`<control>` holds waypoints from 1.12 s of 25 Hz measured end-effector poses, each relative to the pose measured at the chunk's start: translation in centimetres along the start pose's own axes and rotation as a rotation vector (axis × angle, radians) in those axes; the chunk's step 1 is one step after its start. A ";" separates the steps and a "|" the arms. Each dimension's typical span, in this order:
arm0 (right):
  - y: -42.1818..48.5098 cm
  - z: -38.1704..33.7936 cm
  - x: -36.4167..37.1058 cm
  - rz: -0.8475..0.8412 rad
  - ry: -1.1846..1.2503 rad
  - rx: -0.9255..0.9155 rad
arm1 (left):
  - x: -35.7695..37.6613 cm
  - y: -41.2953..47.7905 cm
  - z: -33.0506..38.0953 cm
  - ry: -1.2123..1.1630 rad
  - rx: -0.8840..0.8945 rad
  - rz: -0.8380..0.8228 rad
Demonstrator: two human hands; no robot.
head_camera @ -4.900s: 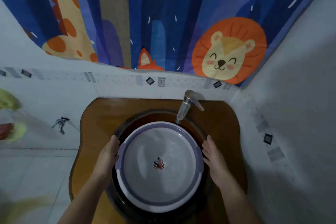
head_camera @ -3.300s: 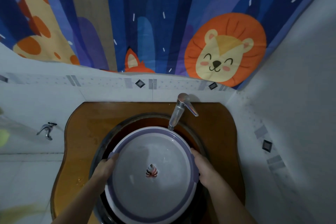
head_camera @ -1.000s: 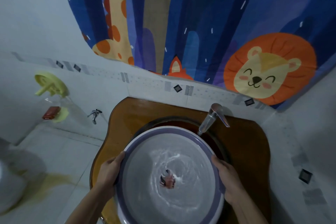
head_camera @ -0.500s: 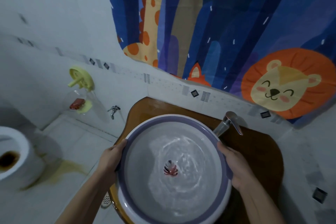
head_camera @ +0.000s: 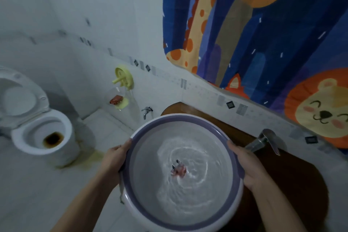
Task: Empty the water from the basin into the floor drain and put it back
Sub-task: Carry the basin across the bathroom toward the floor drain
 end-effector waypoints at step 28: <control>-5.0 6.4 31.1 -0.469 -0.259 0.085 | -31.8 -0.9 -5.4 -0.409 -0.056 0.304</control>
Point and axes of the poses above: each hand's wrist, its own y-axis towards the middle knuckle, its own x-axis out of the palm, z = x × y, the point moved 2 cm from there along y, towards the middle knuckle, and after that the axes turned 8 degrees about -x, right-handed, at the moved point
